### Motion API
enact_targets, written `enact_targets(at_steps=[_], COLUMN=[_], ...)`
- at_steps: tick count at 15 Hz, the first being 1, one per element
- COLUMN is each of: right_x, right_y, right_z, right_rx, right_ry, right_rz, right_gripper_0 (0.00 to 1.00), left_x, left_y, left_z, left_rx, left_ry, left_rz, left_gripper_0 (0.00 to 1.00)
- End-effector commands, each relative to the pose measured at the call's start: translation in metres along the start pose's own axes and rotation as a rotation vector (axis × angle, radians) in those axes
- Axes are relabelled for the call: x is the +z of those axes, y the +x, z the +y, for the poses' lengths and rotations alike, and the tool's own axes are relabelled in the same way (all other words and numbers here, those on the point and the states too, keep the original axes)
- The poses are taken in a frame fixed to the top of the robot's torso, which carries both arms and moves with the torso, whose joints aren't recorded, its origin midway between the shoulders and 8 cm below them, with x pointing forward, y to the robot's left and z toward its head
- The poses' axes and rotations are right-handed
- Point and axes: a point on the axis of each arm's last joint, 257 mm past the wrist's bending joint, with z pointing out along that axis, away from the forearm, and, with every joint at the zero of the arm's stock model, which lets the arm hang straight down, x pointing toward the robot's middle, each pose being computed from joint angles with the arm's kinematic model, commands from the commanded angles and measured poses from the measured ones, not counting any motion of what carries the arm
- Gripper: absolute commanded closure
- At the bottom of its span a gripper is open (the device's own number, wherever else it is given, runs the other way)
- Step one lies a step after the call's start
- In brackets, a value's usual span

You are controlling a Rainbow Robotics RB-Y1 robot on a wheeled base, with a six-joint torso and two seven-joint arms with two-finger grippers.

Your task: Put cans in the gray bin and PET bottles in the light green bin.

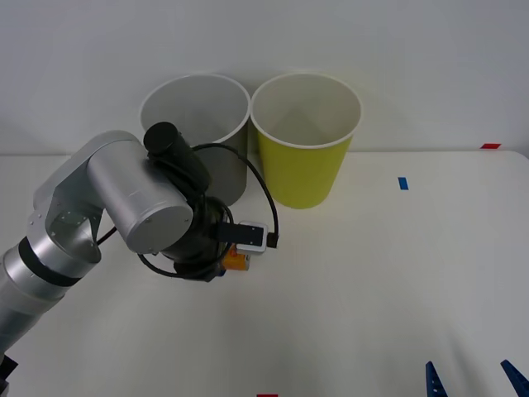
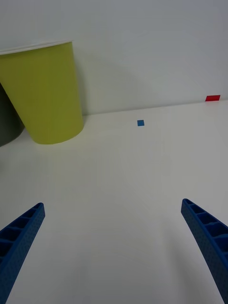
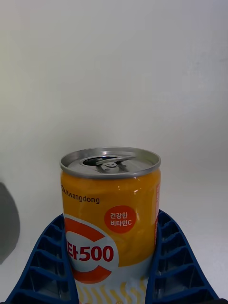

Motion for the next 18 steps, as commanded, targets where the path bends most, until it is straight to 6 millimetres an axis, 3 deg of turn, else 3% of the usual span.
enact_targets(at_steps=[1, 7, 14, 18], right_x=[0.000, 0.000, 0.000, 0.000], right_y=[0.000, 0.000, 0.000, 0.000], right_z=[0.000, 0.000, 0.000, 0.000], right_rx=[0.000, 0.000, 0.000, 0.000], right_ry=[0.000, 0.000, 0.000, 0.000], right_rz=[0.000, 0.000, 0.000, 0.000], right_gripper_0=[0.00, 0.00, 0.00, 0.00], left_x=[-0.032, -0.096, -0.181, -0.220], left_y=[-0.011, -0.005, 0.006, 0.009], left_z=[-0.001, 0.000, 0.030, 0.056], left_rx=[-0.146, -0.331, -0.641, -0.697], left_ry=[-0.017, -0.129, -0.317, -0.401], left_rz=[-0.070, -0.237, -0.492, -0.604], left_gripper_0=[1.00, 1.00, 1.00, 1.00])
